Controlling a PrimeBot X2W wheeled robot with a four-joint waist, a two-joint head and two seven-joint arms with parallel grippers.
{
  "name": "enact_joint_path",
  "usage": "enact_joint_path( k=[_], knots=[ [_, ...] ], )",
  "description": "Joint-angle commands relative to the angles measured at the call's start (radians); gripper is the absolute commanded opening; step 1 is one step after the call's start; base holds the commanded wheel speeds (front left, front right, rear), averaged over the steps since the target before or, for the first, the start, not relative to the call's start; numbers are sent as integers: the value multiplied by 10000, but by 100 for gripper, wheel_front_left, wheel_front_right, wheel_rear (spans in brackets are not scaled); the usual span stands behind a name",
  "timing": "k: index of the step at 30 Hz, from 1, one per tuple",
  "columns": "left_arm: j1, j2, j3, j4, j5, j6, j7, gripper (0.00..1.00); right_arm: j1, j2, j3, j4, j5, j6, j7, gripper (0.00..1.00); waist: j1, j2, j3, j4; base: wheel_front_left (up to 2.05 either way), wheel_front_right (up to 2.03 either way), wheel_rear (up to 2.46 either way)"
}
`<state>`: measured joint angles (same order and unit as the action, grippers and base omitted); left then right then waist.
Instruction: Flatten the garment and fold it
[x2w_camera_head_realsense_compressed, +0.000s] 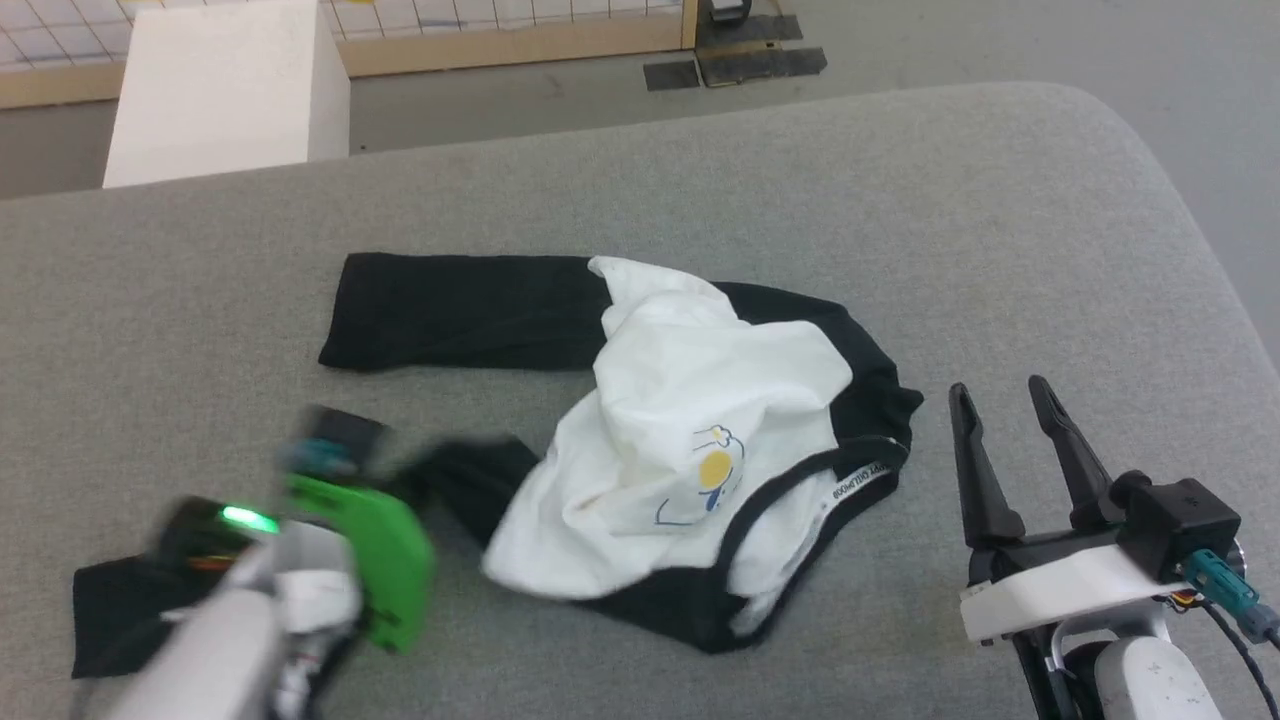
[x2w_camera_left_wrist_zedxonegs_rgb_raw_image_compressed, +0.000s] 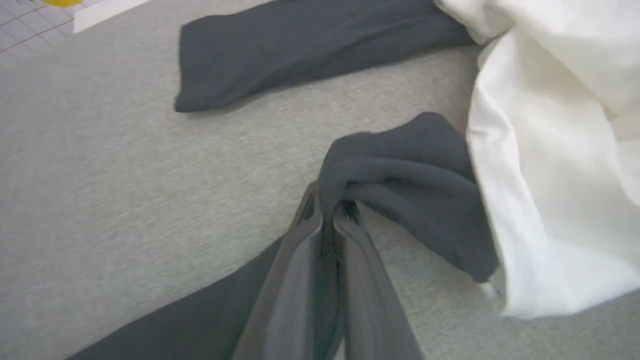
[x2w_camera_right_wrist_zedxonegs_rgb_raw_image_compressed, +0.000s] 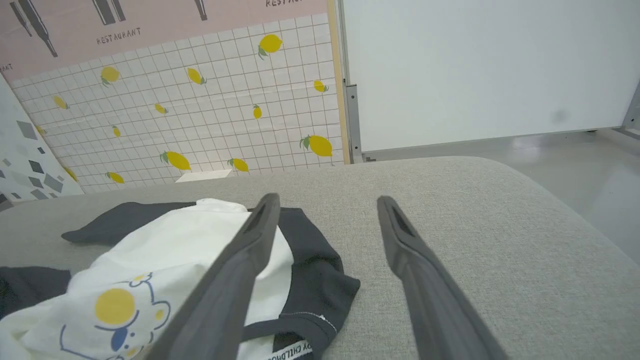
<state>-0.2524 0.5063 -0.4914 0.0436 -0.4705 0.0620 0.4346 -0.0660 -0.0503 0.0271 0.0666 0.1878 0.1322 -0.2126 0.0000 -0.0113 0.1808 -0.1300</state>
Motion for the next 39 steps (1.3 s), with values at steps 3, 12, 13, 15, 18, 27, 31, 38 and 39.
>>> enact_joint_path(
  k=[3,12,13,15,18,27,31,38,39],
  knots=[
    [701,513,1513,-1232,-445,1057,-863,0,-103,1,-2,101,95,-15,-112,100,0,113,60,145,0,0,0],
    [3069,986,3480,-1825,-1040,2783,-1105,0,-220,1,-28,264,11,-15,132,100,0,113,65,669,0,0,0],
    [3359,948,3504,-1758,-1116,2900,-997,0,-222,1,-88,317,1,-15,280,100,0,113,54,745,0,0,0],
    [3790,826,3553,-1657,-1243,3090,-919,0,-236,1,-228,401,-67,-15,557,100,0,113,43,891,0,0,0],
    [4009,364,3567,-1703,-1481,3038,-1398,94,-316,1,-372,479,-190,-15,1131,100,0,113,64,1140,0,0,0],
    [2786,-1453,3399,-850,-654,2426,-6108,100,-1937,1,-622,1484,-990,-15,3864,100,0,113,405,2358,0,0,0],
    [2173,-2049,3091,-355,-31,2247,-6852,100,-2803,1,-849,2426,-1096,-15,4982,100,0,113,662,2773,0,0,0],
    [1553,-2884,2989,-47,905,1783,-6959,100,-3817,1,-1182,3753,-1643,-15,7319,48,0,113,1035,3026,0,0,0],
    [1530,-2954,3038,-21,1003,1745,-6959,100,-3866,1,-1218,3823,-1740,-15,7553,37,0,113,1046,3018,0,0,0]
  ],
)
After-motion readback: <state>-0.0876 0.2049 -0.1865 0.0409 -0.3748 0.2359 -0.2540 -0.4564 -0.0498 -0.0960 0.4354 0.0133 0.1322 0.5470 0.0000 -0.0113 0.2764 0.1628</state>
